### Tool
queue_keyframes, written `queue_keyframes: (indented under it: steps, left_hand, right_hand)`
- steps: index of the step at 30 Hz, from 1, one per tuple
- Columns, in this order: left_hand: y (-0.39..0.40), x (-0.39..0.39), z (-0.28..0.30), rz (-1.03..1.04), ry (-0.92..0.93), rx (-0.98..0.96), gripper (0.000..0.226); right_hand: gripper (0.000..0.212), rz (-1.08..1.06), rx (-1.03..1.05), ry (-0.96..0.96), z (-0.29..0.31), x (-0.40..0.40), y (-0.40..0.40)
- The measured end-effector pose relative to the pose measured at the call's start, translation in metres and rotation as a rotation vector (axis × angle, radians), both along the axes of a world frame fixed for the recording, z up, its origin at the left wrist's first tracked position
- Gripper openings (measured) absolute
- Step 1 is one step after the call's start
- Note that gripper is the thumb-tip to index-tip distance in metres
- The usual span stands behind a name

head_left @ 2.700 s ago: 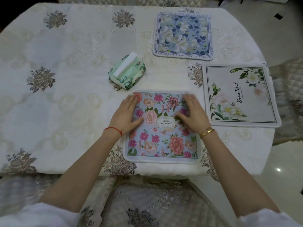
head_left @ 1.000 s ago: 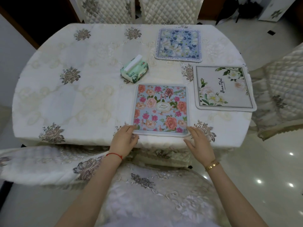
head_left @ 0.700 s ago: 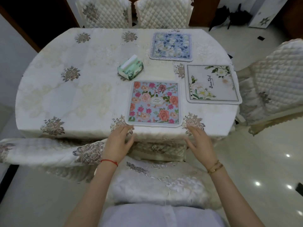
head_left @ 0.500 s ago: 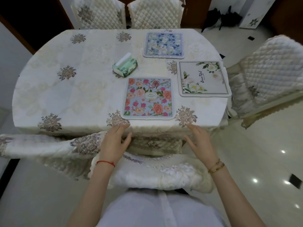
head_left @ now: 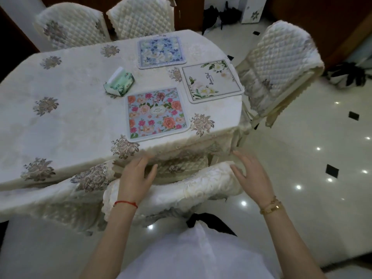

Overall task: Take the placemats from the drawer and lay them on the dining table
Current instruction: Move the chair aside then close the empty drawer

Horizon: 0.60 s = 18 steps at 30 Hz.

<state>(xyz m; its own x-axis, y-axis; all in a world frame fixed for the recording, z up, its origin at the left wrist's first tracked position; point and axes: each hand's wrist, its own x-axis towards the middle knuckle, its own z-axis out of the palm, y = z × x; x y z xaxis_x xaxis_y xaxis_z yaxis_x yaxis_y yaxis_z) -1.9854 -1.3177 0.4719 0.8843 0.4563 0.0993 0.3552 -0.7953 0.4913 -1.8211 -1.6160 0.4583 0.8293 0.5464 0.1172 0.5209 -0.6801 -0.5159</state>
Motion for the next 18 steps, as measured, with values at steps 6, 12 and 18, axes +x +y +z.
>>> queue_keyframes:
  steps: [6, 12, 18]
  left_hand:
    - [-0.019, -0.010, -0.001, -0.135, 0.013, -0.041, 0.033]
    - [-0.046, 0.001, 0.003, -0.260, 0.015, -0.064, 0.036]
    - [-0.085, 0.051, 0.003, -0.409, 0.045, -0.009, 0.037]
  right_hand:
    - [0.040, -0.167, 0.008, 0.039, -0.004, -0.052, -0.039]
    - [0.041, -0.309, 0.000, 0.064, 0.000, -0.085, -0.081]
    - [0.042, -0.457, 0.021, 0.080, -0.001, -0.086, -0.130]
